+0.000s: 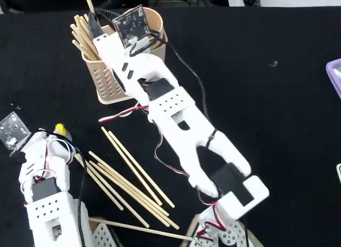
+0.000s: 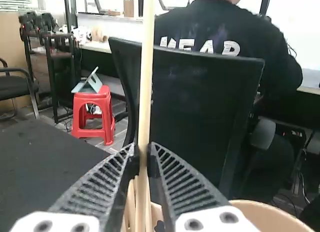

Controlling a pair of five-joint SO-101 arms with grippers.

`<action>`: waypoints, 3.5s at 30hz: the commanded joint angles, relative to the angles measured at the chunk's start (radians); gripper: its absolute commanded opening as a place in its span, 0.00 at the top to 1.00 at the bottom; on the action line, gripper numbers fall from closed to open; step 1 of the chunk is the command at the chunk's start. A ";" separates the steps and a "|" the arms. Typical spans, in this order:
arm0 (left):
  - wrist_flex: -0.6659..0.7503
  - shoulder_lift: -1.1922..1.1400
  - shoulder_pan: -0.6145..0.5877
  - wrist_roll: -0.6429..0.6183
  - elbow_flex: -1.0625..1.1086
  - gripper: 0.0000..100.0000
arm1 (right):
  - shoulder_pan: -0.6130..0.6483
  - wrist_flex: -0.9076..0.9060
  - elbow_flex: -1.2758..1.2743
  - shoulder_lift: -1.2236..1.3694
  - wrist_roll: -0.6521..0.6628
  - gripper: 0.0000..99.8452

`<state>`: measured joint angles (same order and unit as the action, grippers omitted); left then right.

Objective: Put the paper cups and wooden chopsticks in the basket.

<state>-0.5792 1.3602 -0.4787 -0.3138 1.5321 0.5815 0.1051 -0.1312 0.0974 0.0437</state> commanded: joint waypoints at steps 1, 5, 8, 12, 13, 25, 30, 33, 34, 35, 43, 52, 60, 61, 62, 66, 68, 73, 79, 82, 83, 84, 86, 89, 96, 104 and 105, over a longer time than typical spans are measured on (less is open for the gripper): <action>0.021 0.000 -0.008 0.011 -0.008 0.85 | 0.006 0.014 -0.013 -0.013 -0.008 0.99; 0.021 0.000 -0.008 0.011 -0.008 0.85 | 0.006 0.014 -0.050 -0.012 -0.006 0.99; 0.021 0.000 -0.008 0.012 -0.007 0.85 | 0.006 0.005 -0.048 -0.015 -0.006 0.98; 0.021 0.000 -0.008 0.014 -0.007 0.85 | 0.012 -0.023 -0.070 -0.067 -0.006 0.86; 0.021 0.000 -0.008 0.014 -0.007 0.85 | 0.012 -0.052 -0.076 -0.094 -0.006 0.84; 0.020 0.000 -0.008 0.014 -0.007 0.85 | 0.049 -0.819 -0.265 -0.685 0.003 0.88; 0.017 0.002 -0.010 0.011 -0.007 0.85 | 0.150 -0.931 -0.653 -0.826 0.078 0.88; 0.015 0.002 -0.010 0.011 -0.007 0.85 | 0.207 -0.815 -0.862 -0.800 0.161 0.88; 0.015 0.002 -0.010 0.011 -0.007 0.85 | 0.222 -0.769 -0.912 -0.776 0.176 0.88; 0.015 0.002 -0.010 0.011 -0.007 0.85 | 0.238 -0.729 -0.946 -0.745 0.187 0.88; 0.014 -0.003 -0.015 0.014 -0.007 0.85 | 0.267 -0.667 -0.809 -0.325 0.186 0.75; 0.014 -0.003 -0.015 0.015 -0.007 0.85 | 0.284 -0.684 -0.694 -0.255 0.184 0.78; 0.014 0.000 -0.013 0.015 -0.007 0.85 | 0.290 -0.730 -0.704 -0.341 0.118 0.78; 0.014 0.000 -0.013 0.015 -0.007 0.85 | 0.290 -0.730 -0.705 -0.328 0.118 0.78; 0.014 0.000 -0.013 0.015 -0.007 0.85 | 0.290 -0.729 -0.705 -0.308 0.117 0.78; 0.014 0.000 -0.013 0.015 -0.007 0.85 | 0.290 -0.720 -0.682 -0.208 0.117 0.78; 0.014 0.000 -0.013 0.015 -0.007 0.85 | 0.290 -0.717 -0.662 -0.171 0.115 0.78; 0.014 0.000 -0.013 0.015 -0.007 0.85 | 0.287 -0.717 -0.642 -0.166 0.115 0.78; 0.014 0.000 -0.013 0.015 -0.007 0.85 | 0.319 -0.746 -0.638 -0.249 0.114 0.78; 0.014 0.000 -0.013 0.015 -0.007 0.85 | 0.333 -0.741 -0.651 -0.240 0.114 0.78; 0.014 0.000 -0.013 0.015 -0.007 0.85 | 0.331 -0.730 -0.653 -0.226 0.114 0.78; 0.014 0.000 -0.013 0.015 -0.007 0.85 | 0.327 -0.715 -0.654 -0.208 0.114 0.78; 0.014 0.000 -0.013 0.015 -0.007 0.85 | 0.307 -0.686 -0.650 -0.156 0.114 0.78; 0.014 0.000 -0.013 0.015 -0.007 0.85 | 0.284 -0.701 -0.604 -0.085 0.106 0.78; 0.014 0.005 -0.015 0.015 -0.001 0.85 | 0.281 -0.942 -0.461 0.010 0.087 0.99; 0.015 0.005 -0.013 0.015 0.001 0.85 | 0.175 -1.079 -0.449 -0.117 0.141 0.99; 0.015 0.005 -0.013 0.015 0.001 0.85 | 0.157 -1.106 -0.447 -0.179 0.157 0.99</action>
<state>-0.5777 1.3617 -0.4818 -0.3092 1.5413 0.8040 -0.9383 -0.5946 0.0698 0.1619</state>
